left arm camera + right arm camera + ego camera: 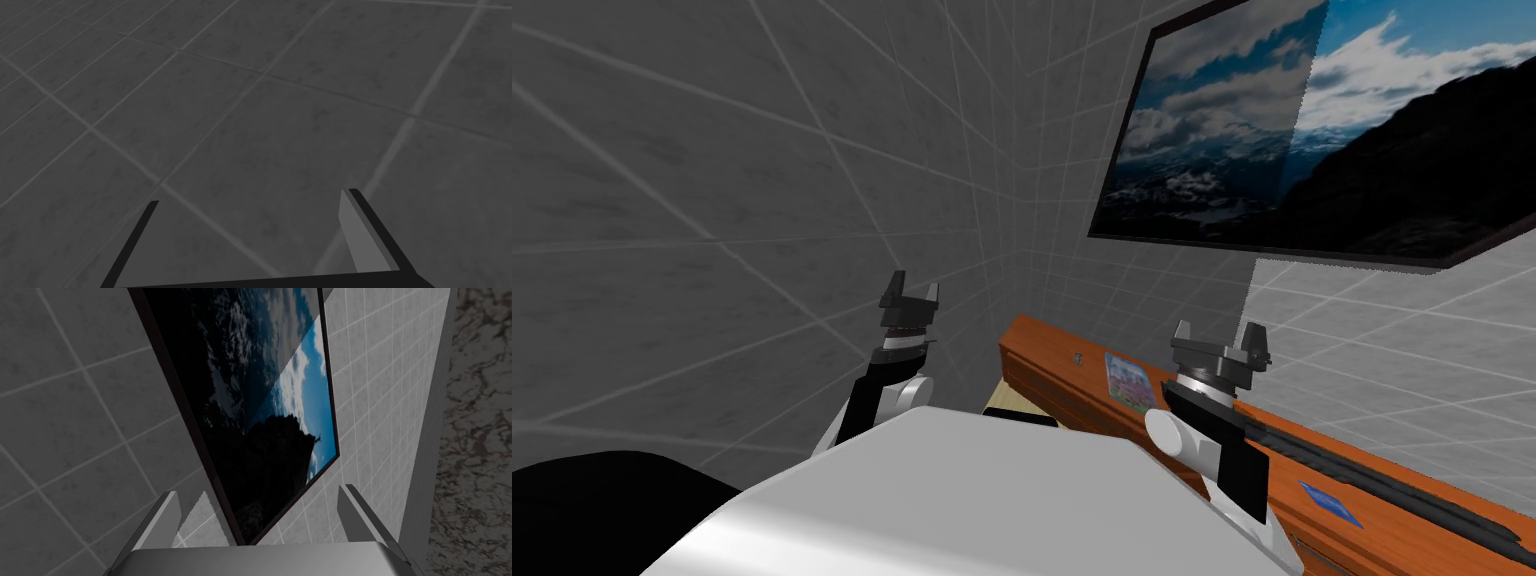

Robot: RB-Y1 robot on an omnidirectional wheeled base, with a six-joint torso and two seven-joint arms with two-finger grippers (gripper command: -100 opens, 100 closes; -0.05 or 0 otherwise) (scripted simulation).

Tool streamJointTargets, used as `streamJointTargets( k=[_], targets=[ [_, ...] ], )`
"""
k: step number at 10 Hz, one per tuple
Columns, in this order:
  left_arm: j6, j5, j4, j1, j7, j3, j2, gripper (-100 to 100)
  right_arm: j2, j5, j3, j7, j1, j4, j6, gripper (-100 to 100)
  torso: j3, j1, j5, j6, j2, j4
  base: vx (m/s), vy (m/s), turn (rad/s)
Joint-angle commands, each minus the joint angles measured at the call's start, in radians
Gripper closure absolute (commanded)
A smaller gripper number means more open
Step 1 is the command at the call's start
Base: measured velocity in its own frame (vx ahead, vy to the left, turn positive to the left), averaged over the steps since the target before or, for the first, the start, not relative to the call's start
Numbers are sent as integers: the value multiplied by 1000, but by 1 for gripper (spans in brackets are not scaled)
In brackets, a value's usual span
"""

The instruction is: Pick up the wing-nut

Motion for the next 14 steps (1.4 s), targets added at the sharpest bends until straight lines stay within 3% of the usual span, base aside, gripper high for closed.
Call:
streamJointTargets(
  k=[1, 2, 4, 5, 8, 9, 12, 13, 14],
  targets=[
    [0, 0, 0, 0, 0, 0, 0, 0, -2, -47, -4, 7, -2, 5, 0, -100, 0, 0, 0, 0, 0, 0, -10, -12, -24],
    [0, 0, 0, 0, 0, 0, 0, 0, -24, -78, -40, 43, -11, 46, -3, -100, 0, 1, 0, 0, 0, 0, -20, -13, 399],
    [0, 0, 0, 0, 0, 0, 0, 0, -24, -141, -40, 43, -11, 46, -3, -100, 0, 0, 0, 0, 0, 0, -12, -23, 22],
    [0, 0, 0, 0, 0, 0, 0, 0, -46, -172, -78, 81, -21, 90, -6, -100, 0, 1, 0, 0, 0, 0, -19, -20, 290],
    [0, 0, 0, 0, 0, 0, 0, 0, -46, -249, -78, 81, -21, 90, -6, -100, 0, 0, 0, 0, 0, 0, -10, -17, 55],
    [0, 0, 0, 0, 0, 0, 0, 0, -68, -284, -117, 120, -31, 136, -9, -100, 0, 2, 0, 0, -1, 0, -20, -17, 342],
    [0, 0, 0, 0, 0, 0, 0, 0, -68, -357, -117, 120, -31, 136, -9, -100, 0, 0, 0, 1, 0, 0, -12, -19, 44],
    [0, 0, 0, 0, 0, 0, 0, 0, -90, -396, -157, 161, -43, 185, -12, -100, 0, 2, 0, 0, -1, 0, -28, -15, 292],
    [0, 0, 0, 0, 0, 0, 0, 0, -90, -427, -157, 161, -43, 185, -12, -100, 0, 1, 0, -1, 0, 0, -24, -33, 253]
  ],
)
